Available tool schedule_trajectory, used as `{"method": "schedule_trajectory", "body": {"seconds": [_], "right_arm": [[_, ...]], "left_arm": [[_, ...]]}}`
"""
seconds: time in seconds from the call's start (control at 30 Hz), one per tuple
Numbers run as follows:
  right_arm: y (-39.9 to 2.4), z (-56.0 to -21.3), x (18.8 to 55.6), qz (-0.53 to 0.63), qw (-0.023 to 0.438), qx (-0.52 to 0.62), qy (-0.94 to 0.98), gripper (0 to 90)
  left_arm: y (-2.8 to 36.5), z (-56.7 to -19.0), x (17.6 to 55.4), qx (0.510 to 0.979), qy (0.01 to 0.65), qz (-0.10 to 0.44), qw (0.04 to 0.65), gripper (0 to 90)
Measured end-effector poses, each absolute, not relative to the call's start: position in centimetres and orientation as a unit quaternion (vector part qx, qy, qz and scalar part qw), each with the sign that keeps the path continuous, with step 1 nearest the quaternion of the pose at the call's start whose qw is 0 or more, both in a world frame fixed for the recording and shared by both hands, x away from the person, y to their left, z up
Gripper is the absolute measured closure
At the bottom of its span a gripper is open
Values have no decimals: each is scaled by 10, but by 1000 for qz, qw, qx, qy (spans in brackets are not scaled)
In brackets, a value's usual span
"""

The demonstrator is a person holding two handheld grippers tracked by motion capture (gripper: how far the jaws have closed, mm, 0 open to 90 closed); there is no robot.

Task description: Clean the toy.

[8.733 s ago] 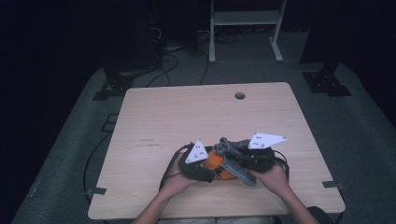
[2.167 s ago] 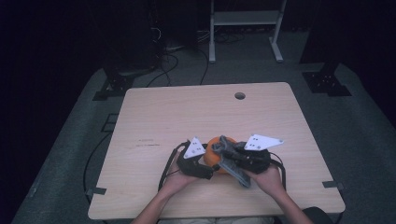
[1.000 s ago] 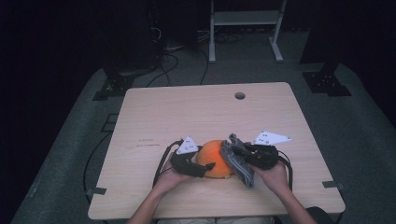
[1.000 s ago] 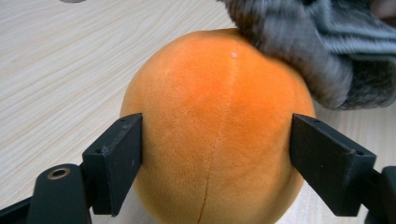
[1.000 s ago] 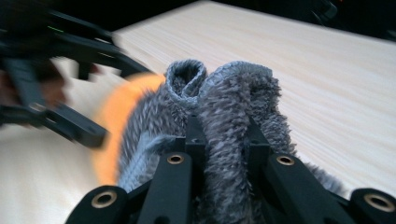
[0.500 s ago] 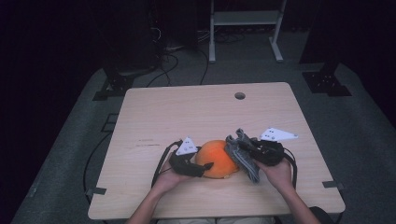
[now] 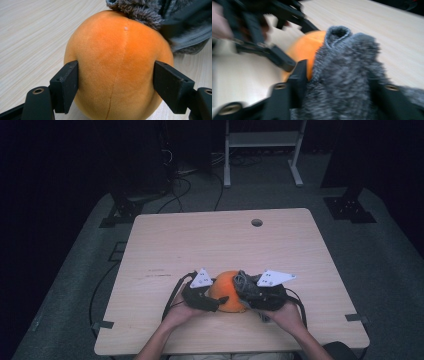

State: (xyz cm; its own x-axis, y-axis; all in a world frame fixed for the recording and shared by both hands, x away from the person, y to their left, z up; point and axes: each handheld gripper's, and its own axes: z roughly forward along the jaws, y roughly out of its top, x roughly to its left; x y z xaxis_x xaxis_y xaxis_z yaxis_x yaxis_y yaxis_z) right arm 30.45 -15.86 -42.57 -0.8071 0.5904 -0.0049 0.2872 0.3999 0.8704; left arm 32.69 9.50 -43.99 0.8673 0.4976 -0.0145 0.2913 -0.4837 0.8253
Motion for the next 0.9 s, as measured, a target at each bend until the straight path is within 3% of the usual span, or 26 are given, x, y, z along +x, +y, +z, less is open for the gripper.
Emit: {"method": "schedule_trajectory", "body": {"seconds": [0.07, 0.2, 0.3, 0.9], "right_arm": [[-164, -425, 308, 476, 163, 279, 818, 706], [-186, -428, 321, 462, 158, 331, 807, 744], [-198, -430, 325, 484, 124, 351, 792, 744], [-199, -434, 331, 481, 86, 351, 799, 747]], "left_arm": [[97, -440, 327, 852, 230, 113, 456, 260], [99, -441, 328, 851, 231, 109, 459, 265], [100, -441, 329, 849, 233, 105, 463, 265], [111, -446, 335, 847, 239, 89, 467, 271]]}}
